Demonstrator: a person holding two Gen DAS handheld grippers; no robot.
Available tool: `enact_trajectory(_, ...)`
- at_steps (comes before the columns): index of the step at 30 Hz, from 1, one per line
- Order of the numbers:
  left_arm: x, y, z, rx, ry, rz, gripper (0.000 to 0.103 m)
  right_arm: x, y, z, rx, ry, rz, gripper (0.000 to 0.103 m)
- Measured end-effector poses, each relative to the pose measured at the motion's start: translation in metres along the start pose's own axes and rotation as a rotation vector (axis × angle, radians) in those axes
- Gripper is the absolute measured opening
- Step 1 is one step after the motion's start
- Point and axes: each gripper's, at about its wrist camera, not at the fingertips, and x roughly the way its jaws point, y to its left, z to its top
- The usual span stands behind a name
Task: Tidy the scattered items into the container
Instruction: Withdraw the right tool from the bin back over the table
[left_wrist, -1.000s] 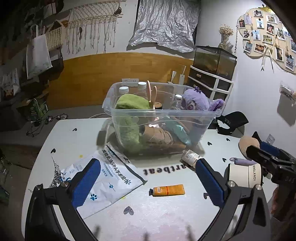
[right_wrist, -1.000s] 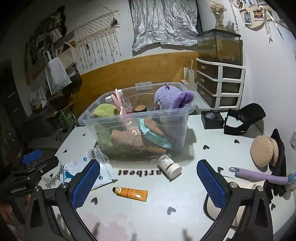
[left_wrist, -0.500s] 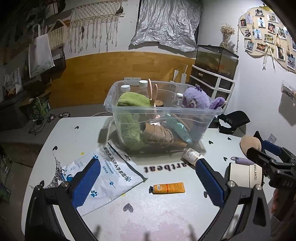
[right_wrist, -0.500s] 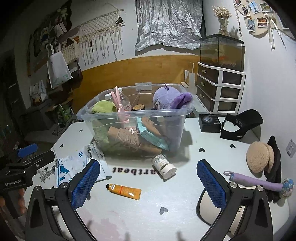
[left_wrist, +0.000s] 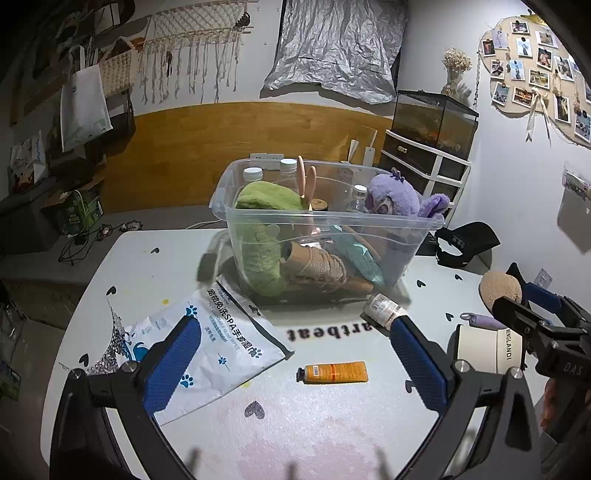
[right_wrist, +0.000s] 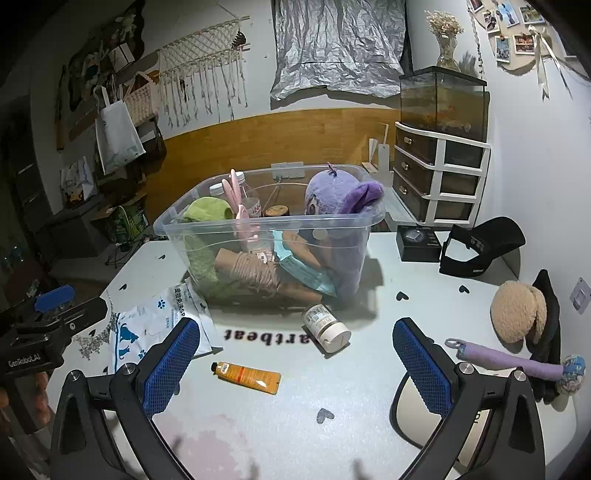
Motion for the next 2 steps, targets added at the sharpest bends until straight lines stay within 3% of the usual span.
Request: enact_trajectory(2,-0.0001,-0.0001,-0.0001,0.001,-0.001,0.001,0.103,-0.0005,0.0000,0.0000,0.001,0.000,0.001,0.103)
